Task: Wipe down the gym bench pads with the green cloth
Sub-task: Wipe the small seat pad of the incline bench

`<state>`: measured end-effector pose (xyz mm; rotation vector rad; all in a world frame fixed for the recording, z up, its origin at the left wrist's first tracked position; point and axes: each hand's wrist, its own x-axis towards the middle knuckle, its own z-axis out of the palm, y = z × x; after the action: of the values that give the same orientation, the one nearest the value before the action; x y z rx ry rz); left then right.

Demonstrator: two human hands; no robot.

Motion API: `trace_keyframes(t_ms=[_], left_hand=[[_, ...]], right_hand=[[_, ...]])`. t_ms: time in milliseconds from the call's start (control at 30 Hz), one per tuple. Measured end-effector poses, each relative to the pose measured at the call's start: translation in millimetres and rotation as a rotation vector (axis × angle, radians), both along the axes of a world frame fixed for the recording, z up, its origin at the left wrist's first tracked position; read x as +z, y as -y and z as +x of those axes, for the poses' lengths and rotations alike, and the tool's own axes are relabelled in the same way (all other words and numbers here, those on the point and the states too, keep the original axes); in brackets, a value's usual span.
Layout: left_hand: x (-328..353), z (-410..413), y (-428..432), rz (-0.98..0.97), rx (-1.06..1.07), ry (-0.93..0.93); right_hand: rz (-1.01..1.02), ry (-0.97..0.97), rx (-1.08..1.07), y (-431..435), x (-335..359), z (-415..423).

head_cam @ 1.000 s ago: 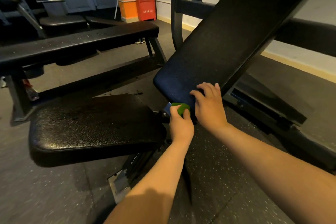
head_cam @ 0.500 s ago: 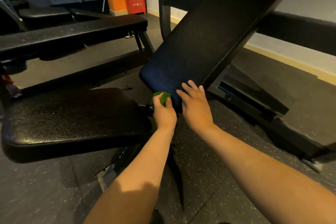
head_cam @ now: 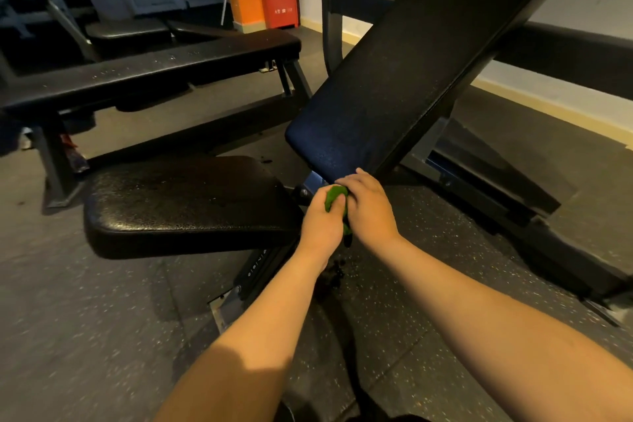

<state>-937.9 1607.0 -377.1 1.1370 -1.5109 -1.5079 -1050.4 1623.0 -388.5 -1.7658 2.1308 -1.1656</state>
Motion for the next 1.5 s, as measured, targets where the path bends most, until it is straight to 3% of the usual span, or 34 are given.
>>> trace_keyframes(t_ms=[100,200,400,533,700,833,933,1067,1233,1400,1500], left_hand=[[17,23,-5,-0.04,0.091,0.016],[40,60,-10,-0.04,0.267,0.044],[80,126,-28,-0.148,0.373,0.209],[82,166,-39,-0.262,0.504,0.319],[84,180,-41,-0.365,0.473,0.451],[75,202,-29,-0.441,0.661,0.643],[74,234,-20,-0.398,0.778,0.555],[49,278,-8,-0.188,0.754,0.318],[40,295,1,-0.165,0.664,0.156],[28,299,18,-0.186,0.709,0.07],[15,299,27,-0.129,0.721,0.026]], right_hand=[[-0.051,0.311,-0.008,-11,16,28],[-0.076,0.535,0.12,-22,32,70],[-0.092,0.733,0.386,-33,56,145],[-0.122,0.564,0.397,-40,59,184],[-0.134,0.49,0.322,-47,63,190],[-0.159,0.407,0.325,-32,67,197],[-0.214,0.363,0.379,-16,75,226],[-0.189,0.088,0.545,8,67,270],[-0.211,-0.23,0.608,35,60,283],[-0.209,-0.363,0.672,62,74,297],[-0.109,-0.434,0.686,86,86,313]])
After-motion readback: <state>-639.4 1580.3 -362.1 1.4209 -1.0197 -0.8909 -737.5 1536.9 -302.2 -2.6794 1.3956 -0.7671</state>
